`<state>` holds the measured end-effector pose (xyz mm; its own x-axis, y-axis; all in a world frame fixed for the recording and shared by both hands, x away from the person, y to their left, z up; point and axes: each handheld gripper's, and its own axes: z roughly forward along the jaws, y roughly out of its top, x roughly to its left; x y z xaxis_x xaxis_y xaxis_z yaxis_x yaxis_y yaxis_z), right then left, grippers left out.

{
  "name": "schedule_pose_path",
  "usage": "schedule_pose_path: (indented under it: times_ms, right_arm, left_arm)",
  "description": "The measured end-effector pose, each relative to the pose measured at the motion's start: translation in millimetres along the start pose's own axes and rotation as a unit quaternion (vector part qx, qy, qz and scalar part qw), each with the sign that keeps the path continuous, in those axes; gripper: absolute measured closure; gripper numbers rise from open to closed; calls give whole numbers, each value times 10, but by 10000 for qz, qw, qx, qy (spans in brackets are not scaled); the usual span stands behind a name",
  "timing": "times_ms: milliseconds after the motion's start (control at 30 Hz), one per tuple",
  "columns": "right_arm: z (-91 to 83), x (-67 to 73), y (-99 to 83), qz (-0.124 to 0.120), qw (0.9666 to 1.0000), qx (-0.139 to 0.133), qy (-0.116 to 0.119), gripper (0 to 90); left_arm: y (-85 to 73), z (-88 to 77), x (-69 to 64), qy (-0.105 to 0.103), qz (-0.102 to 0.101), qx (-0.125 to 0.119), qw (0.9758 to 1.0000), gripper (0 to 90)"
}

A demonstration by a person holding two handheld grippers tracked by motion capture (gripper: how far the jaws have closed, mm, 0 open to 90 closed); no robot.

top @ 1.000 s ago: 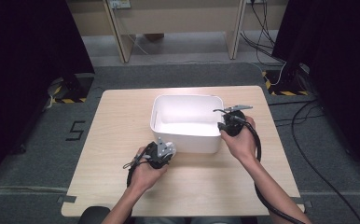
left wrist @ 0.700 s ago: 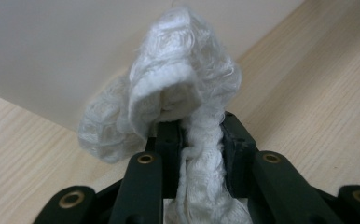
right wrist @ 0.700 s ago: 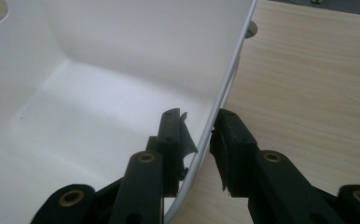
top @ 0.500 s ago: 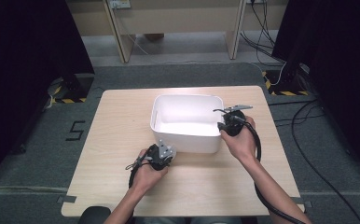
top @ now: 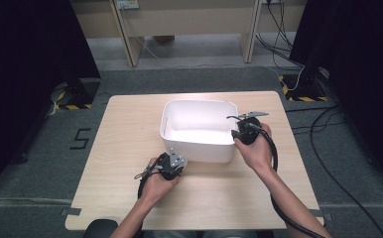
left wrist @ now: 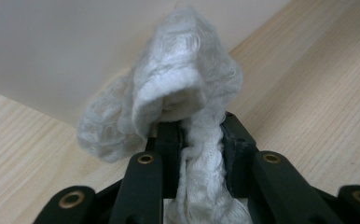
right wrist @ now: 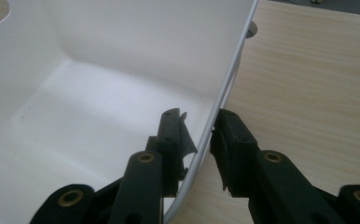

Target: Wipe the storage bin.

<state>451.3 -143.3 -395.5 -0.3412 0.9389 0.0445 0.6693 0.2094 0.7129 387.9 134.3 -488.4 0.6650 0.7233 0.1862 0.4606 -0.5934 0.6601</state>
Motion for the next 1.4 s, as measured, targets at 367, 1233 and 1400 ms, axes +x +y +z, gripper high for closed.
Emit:
schedule_pose_path:
  times_ms: [367, 1233, 1400]
  right_arm:
    - [1, 0, 1, -5, 10000, -1, 2, 727]
    - [2, 1, 1, 7, 10000, -1, -1, 726]
    - [1, 2, 0, -2, 10000, -1, 3, 726]
  left_arm:
    - [54, 7, -64, -65, 63, -29, 10000, 722]
    - [206, -234, -59, -13, -64, -378, 9993, 723]
    - [253, -286, -62, 11, -52, -443, 9990, 723]
